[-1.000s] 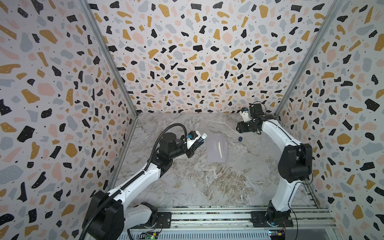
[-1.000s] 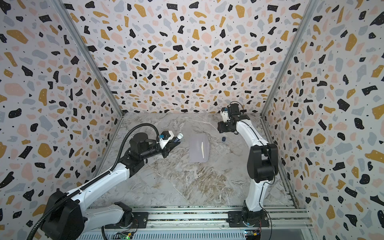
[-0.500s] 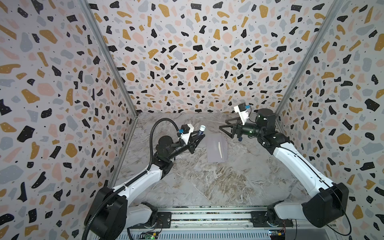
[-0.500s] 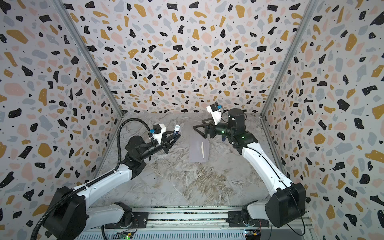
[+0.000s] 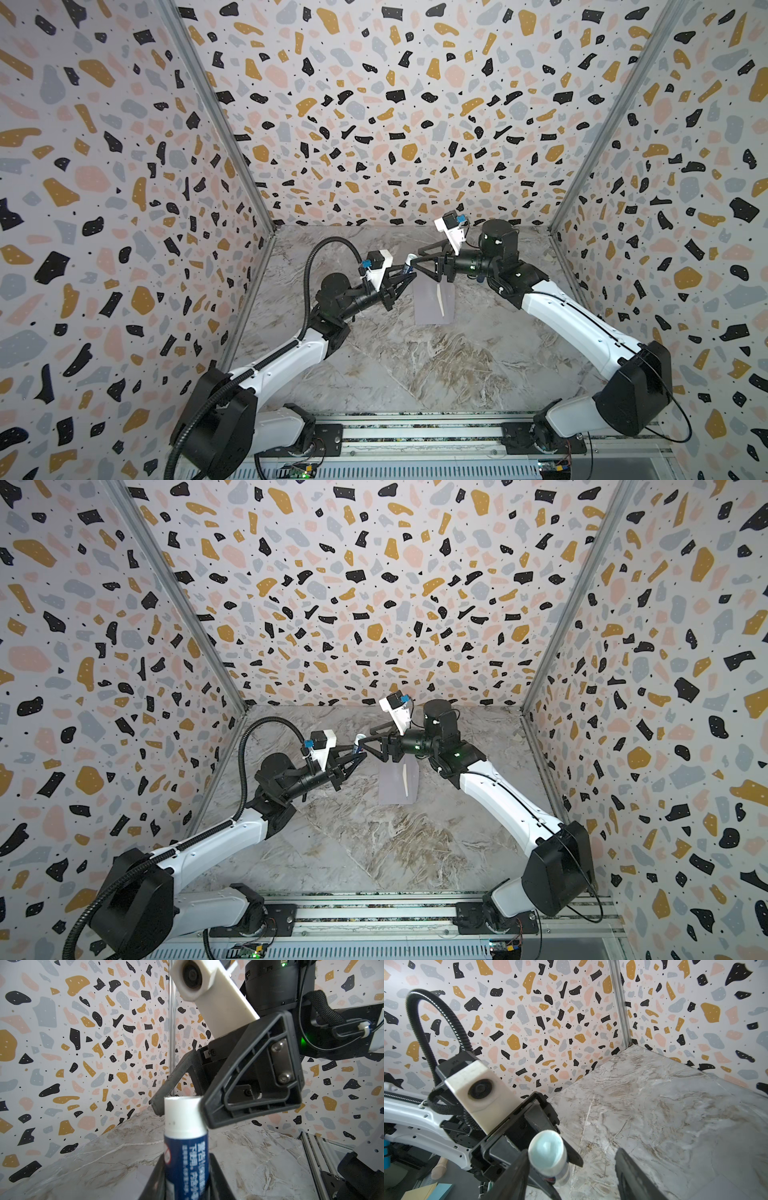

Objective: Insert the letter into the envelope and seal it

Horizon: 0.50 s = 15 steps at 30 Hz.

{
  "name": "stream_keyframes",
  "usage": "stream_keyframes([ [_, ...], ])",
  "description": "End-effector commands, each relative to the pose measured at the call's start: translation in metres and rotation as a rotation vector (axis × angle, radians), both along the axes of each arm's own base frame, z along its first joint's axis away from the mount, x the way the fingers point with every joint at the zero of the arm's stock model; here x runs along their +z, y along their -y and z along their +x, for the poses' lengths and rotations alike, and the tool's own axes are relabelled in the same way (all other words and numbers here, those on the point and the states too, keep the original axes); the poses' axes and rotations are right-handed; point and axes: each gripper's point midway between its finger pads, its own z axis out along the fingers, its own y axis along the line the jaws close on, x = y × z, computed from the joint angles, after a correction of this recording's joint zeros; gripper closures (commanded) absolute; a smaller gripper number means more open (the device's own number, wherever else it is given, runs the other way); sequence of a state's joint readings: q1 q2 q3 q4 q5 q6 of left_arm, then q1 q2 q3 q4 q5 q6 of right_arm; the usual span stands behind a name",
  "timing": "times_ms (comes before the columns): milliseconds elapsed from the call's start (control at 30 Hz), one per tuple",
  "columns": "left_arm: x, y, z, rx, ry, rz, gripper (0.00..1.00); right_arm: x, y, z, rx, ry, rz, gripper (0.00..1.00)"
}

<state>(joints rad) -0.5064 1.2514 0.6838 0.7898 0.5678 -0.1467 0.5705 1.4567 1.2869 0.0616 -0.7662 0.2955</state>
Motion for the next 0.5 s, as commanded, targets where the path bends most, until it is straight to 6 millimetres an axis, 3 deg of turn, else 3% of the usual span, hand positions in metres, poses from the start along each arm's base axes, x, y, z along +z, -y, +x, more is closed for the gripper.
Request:
stream_keyframes([
  [0,0.024,0.001,-0.006,-0.021,0.073,-0.043,1.00,0.033,-0.006,-0.008,0.028,0.075,0.052,0.41],
  [133,0.023,0.002,-0.007,-0.027,0.069,-0.036,1.00,0.032,-0.013,-0.010,0.047,0.070,0.053,0.50],
  [467,0.019,0.003,-0.007,-0.027,0.058,-0.023,1.00,0.026,-0.021,-0.016,0.084,0.077,0.030,0.85],
])
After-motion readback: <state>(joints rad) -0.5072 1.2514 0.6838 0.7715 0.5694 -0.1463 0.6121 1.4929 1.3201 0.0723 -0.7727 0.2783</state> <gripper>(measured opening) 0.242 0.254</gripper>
